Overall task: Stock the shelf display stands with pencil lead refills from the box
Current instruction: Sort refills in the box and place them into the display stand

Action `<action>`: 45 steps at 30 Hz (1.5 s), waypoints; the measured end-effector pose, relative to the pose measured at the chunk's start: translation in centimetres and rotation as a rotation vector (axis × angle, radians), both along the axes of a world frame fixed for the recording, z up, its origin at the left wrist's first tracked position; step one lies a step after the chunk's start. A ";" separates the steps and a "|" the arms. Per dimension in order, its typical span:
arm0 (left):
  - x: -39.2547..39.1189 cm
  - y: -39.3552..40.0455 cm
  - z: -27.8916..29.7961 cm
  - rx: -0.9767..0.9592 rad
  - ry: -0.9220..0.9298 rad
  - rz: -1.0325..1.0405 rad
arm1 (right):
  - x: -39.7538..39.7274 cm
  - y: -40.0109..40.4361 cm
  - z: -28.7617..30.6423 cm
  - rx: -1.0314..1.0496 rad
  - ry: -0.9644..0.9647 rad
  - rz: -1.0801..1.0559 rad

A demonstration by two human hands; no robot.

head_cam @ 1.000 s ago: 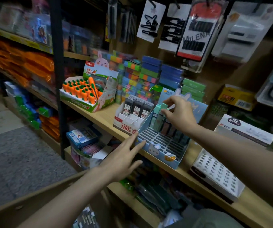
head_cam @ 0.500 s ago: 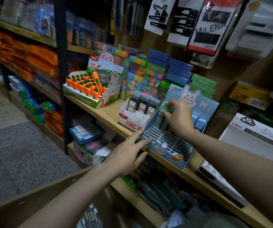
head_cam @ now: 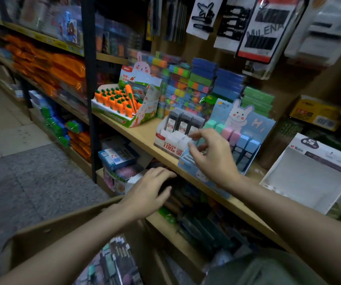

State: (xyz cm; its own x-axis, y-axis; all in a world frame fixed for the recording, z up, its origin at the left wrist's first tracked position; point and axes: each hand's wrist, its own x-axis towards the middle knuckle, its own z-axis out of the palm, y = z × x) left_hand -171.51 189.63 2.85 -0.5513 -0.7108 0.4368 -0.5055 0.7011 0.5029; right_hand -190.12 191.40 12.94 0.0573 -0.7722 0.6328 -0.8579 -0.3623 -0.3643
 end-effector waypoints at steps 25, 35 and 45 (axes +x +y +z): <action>12.7 12.4 -28.3 1.078 0.340 1.182 | 14.9 2.5 -34.3 1.318 -0.121 0.134; 11.3 9.0 -30.3 0.896 0.163 1.187 | 18.2 -2.9 -38.4 1.189 0.272 0.281; 12.8 8.9 -30.5 1.050 0.313 1.231 | 19.0 -5.8 -39.9 1.129 0.633 0.404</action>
State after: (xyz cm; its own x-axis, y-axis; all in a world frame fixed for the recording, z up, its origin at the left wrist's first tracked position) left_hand -158.67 198.50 -27.64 0.5450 -0.6656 -0.5098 -0.2593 -0.7120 0.6525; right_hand -171.15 185.56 -26.92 0.4444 -0.7083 -0.5485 -0.8935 -0.3948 -0.2141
